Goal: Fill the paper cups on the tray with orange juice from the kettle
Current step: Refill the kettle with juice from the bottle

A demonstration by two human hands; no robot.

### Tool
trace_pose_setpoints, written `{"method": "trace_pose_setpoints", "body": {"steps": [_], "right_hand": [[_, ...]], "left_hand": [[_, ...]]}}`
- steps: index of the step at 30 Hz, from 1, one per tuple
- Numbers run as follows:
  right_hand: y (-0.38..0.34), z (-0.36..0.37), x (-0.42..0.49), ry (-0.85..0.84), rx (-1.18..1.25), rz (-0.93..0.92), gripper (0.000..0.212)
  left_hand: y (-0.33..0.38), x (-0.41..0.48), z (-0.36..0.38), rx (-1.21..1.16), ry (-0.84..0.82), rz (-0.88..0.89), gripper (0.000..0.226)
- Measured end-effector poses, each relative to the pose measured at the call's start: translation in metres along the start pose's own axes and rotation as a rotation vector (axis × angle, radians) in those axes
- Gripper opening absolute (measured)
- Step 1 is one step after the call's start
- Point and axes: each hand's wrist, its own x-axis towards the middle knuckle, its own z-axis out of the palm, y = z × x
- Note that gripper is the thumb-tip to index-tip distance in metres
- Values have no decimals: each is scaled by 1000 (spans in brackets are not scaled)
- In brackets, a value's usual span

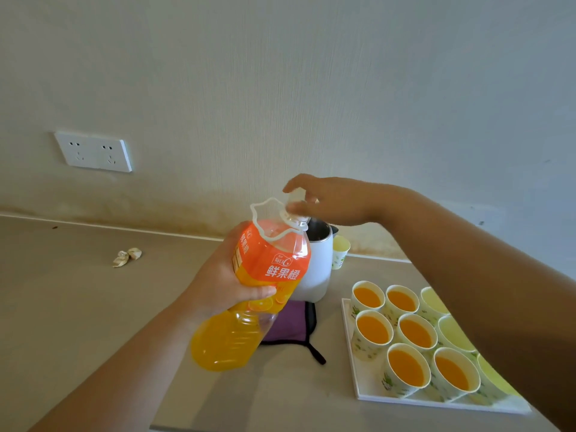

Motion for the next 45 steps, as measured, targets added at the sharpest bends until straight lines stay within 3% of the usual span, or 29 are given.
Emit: {"method": "trace_pose_setpoints", "body": {"steps": [3, 6, 10, 12, 16, 19, 23, 27, 31, 38, 41, 45], "right_hand": [[5, -5, -4, -35, -14, -101, 34], [3, -1, 1, 25, -82, -26, 40], [0, 12, 8, 97, -347, 51, 48], [2, 14, 4, 134, -262, 8, 43], [4, 2, -7, 17, 15, -193, 35], [3, -3, -7, 29, 19, -215, 35], [6, 2, -2, 105, -35, -133, 34], [9, 17, 6, 209, -208, 45, 50], [8, 25, 7, 253, -358, 82, 60], [4, 2, -12, 74, 7, -254, 32], [3, 1, -12, 26, 17, -279, 32], [5, 9, -12, 30, 58, -220, 25]], "left_hand": [[2, 1, 1, 3, -6, 7, 95], [-1, 2, 6, 21, 26, 13, 97], [-4, 3, 12, 22, 39, -20, 97], [-5, 3, 8, -52, -27, -54, 100], [-7, 6, -9, -246, -210, -117, 111], [-6, 10, -11, -271, -269, -110, 106], [-9, 10, 1, -288, -186, -87, 102], [-10, 10, 13, -171, -56, -76, 102], [-10, 9, 12, -156, -118, -101, 106], [-11, 10, -18, -319, -363, -191, 102], [-11, 9, -22, -322, -420, -219, 105], [-6, 3, -19, -294, -377, -220, 102]]}}
